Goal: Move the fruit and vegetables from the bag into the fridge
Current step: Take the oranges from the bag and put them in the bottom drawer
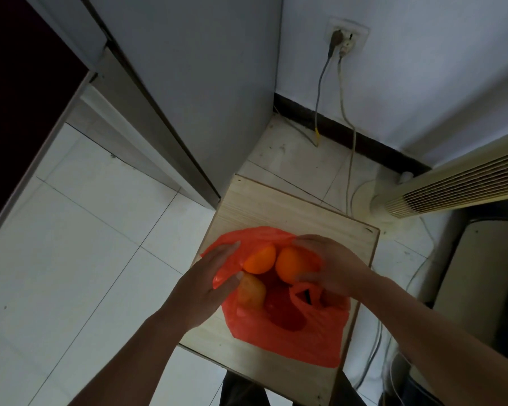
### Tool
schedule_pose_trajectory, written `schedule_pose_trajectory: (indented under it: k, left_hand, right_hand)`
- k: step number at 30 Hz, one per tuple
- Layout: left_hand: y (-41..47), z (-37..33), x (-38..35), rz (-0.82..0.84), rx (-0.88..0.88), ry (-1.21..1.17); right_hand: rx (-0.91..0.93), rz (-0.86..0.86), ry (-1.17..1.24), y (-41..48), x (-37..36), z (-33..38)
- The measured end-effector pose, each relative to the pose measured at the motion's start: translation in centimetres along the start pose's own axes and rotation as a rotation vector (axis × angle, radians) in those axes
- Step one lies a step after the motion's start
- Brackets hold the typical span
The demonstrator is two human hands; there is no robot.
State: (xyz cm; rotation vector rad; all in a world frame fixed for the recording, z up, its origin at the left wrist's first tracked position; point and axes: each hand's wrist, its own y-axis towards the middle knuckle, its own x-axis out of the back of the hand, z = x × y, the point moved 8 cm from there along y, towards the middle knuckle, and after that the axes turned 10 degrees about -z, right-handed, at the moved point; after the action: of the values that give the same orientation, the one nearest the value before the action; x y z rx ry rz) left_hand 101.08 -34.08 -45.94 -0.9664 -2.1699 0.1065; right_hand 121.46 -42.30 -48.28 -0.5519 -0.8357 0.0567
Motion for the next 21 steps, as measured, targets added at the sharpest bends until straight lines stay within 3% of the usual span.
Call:
schedule_pose_trajectory:
  k: [5, 9, 15, 17, 21]
  left_hand:
    - [0.2, -3.1, 2.7, -0.187, -0.027, 0.002]
    - [-0.3, -4.1, 3.8, -0.243, -0.037, 0.036]
    - [-0.1, -3.0, 3.5, -0.2, -0.042, 0.053]
    - [0.2, -3.0, 2.8, -0.156, -0.075, 0.091]
    - [0.9, -4.7, -1.6, 0.082, -0.337, 0.324]
  right_hand:
    - [-0.005, -0.167, 0.236, -1.6, 3.9, 2.6]
    - [-0.01, -0.292, 0.408, -4.4, 7.4, 7.5]
    - [-0.225, -0.471, 0.699, -5.9, 4.7, 12.3]
    - [-0.276, -0.497, 0.688, -5.6, 2.2, 11.4]
    - [-0.323, -0.495, 0.449, -5.9, -2.3, 5.5]
